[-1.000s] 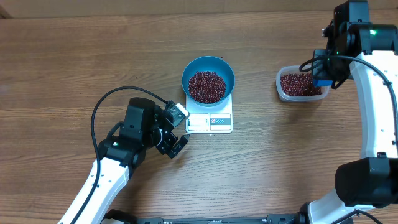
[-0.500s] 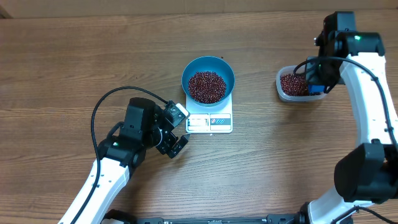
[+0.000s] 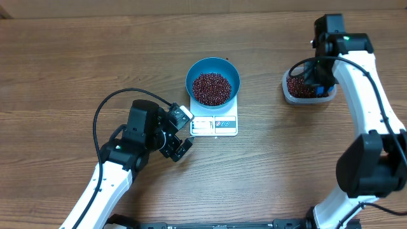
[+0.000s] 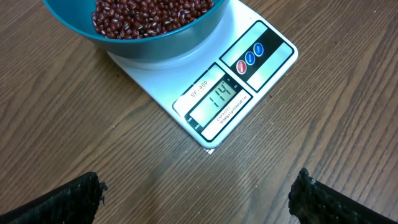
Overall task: Scoop item into bowl and weigh 150g on scale
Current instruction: 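Scoop red beans from the tub and lift the blue scoop with the right gripper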
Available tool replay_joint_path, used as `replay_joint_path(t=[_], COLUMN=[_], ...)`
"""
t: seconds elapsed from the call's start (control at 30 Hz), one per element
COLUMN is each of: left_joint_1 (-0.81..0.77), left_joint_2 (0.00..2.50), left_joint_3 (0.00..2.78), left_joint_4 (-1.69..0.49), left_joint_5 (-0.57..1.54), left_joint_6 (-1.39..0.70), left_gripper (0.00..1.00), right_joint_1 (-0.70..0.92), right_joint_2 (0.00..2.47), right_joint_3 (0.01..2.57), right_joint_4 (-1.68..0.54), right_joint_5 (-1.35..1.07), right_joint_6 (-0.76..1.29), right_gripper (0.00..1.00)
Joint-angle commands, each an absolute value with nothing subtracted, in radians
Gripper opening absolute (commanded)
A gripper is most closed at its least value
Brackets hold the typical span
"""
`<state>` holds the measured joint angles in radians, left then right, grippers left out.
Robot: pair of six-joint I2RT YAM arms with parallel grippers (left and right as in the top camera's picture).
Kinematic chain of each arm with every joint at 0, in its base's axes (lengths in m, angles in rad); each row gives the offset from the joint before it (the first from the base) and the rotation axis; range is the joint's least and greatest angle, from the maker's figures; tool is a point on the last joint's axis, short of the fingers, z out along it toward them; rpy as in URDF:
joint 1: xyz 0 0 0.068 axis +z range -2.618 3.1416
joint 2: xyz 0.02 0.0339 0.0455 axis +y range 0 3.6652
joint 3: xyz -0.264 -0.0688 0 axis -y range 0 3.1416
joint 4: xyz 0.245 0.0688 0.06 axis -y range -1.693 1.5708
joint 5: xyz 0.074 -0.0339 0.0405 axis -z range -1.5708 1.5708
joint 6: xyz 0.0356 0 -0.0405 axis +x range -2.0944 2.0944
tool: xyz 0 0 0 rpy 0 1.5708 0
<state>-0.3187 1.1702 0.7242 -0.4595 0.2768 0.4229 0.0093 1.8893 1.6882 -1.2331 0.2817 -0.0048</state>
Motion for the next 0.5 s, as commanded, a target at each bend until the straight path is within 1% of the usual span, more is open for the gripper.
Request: replay_joint_path(t=[0.0,0.13,0.47], left_joint_1=[-0.315,-0.315,-0.315], left_joint_2=[1.178,1.178,1.178], left_joint_3=[0.719,0.719,0.719], left_joint_4=[-0.459,-0.459,-0.459], left_joint_5=[0.278,0.278,0.278], left_joint_6=[0.442,0.442,0.442], left_gripper=[1.00,1.00,1.00], right_joint_1=[0.026,0.036,0.038], right_joint_2=[1.915,1.931,1.956], right_joint_3=[1.687,1.687,1.651], right_joint_4=[-1.247,-1.255,-1.224], right_joint_5=[0.342,0.427,0.373], right_joint_6=[0.002,0.038,0.025], right_gripper=[0.04,0.04,0.04])
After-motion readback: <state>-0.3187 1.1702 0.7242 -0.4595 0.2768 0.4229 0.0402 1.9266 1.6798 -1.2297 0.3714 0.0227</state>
